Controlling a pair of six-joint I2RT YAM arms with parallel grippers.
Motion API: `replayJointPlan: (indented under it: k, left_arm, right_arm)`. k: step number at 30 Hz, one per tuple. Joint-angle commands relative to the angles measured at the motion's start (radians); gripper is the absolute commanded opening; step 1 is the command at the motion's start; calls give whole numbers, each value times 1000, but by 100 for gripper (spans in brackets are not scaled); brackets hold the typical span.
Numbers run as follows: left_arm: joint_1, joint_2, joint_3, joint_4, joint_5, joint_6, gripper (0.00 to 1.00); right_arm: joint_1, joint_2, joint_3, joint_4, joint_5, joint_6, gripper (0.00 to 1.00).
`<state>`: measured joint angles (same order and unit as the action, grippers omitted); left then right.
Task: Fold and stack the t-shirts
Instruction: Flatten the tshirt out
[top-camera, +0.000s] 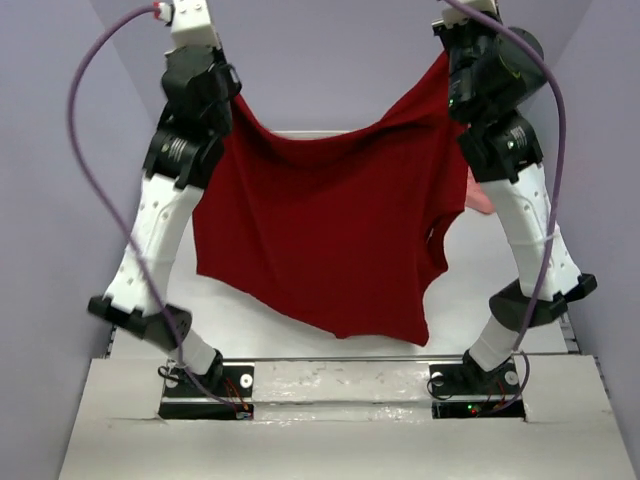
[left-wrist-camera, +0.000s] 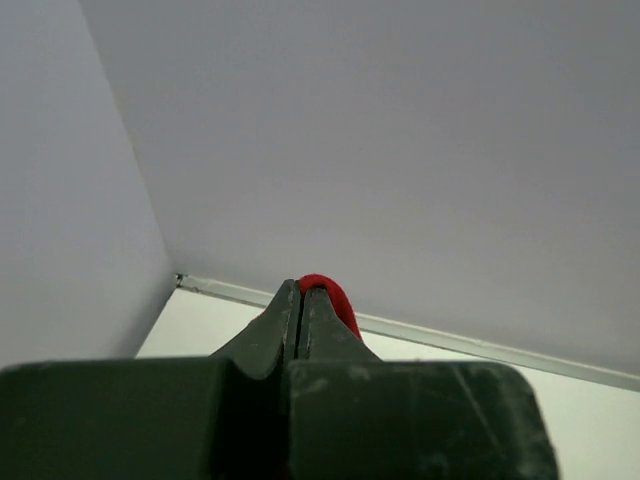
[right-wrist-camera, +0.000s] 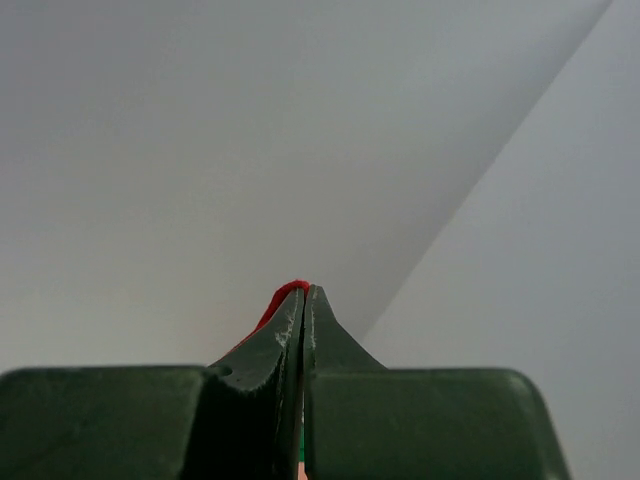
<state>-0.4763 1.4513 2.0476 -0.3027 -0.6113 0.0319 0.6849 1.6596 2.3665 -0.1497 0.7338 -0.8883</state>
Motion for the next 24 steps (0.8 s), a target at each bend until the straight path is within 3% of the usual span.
replayJointPlan:
  k: [1,6,8,13,17,20,24]
  left_arm:
    - [128,251,153,14,185,-53,0]
    - [203,583,550,-74,237,-9,0]
    - [212,615,612,-84,251,-10,0]
    - [192,434,462,-29,260,-14,0]
    - [96,293,404,-39,197,17,0]
    - [15,198,370,-27,101,68,0]
    - [-169,101,379,-36,-51,118,0]
  right_arm:
    - [-264,96,101,-223,-279,324,0]
    - [-389,256,244,-277,-385,404,0]
    - [-389,285,298,-277,-392,390,0]
    - [-358,200,295,-292,-373,367,0]
    - [-305,71,202,-264,-341,336,0]
    - [-213,-36,113,-226,-278,281,0]
    - [-14,-147,31,-87,-107,82,0]
